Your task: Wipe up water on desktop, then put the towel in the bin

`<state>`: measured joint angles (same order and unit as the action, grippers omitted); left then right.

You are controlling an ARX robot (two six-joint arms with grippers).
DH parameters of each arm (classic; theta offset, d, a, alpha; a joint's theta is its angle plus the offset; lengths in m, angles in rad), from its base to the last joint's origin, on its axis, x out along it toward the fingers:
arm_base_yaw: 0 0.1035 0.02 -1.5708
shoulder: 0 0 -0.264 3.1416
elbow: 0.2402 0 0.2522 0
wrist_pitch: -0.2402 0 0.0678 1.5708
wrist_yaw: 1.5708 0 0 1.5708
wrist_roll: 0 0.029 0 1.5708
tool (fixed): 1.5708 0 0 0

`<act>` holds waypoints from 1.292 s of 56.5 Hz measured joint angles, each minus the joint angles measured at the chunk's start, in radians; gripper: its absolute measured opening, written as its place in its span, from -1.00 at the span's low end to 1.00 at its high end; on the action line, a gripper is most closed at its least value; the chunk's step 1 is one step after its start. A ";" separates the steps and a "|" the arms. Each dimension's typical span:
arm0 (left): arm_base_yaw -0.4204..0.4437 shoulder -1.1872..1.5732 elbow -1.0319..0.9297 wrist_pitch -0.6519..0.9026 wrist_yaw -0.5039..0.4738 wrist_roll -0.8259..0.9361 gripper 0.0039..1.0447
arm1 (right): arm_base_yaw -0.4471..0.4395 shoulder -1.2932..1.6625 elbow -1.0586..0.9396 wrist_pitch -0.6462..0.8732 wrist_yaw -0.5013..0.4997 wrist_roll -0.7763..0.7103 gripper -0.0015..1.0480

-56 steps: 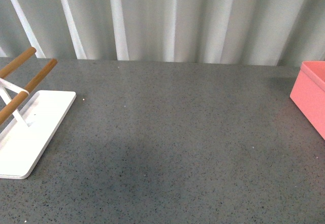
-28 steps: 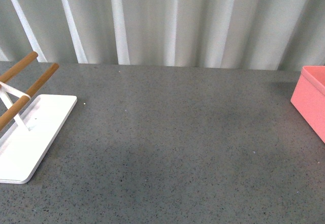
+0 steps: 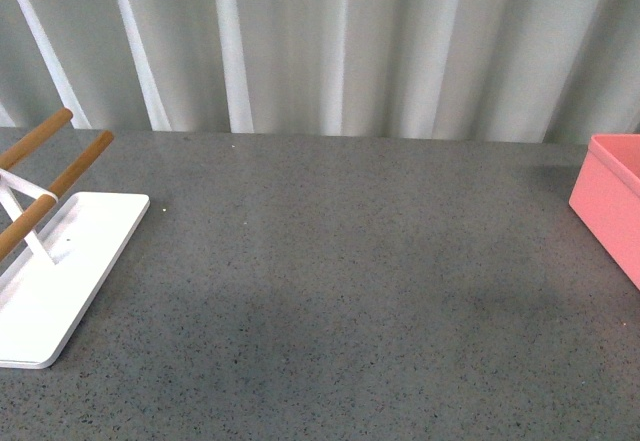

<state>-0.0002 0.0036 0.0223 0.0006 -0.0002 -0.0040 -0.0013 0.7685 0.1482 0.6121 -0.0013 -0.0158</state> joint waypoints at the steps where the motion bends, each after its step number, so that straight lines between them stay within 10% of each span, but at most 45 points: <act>1: 0.000 0.000 0.000 0.000 0.000 0.000 0.88 | 0.000 -0.010 -0.006 -0.004 0.000 0.000 -0.93; 73: 0.000 0.000 0.000 0.000 0.000 0.000 0.88 | 0.000 -0.625 -0.129 -0.469 0.000 0.006 -0.93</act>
<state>-0.0002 0.0032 0.0223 0.0006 -0.0002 -0.0040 -0.0010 0.1436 0.0196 0.1432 -0.0013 -0.0101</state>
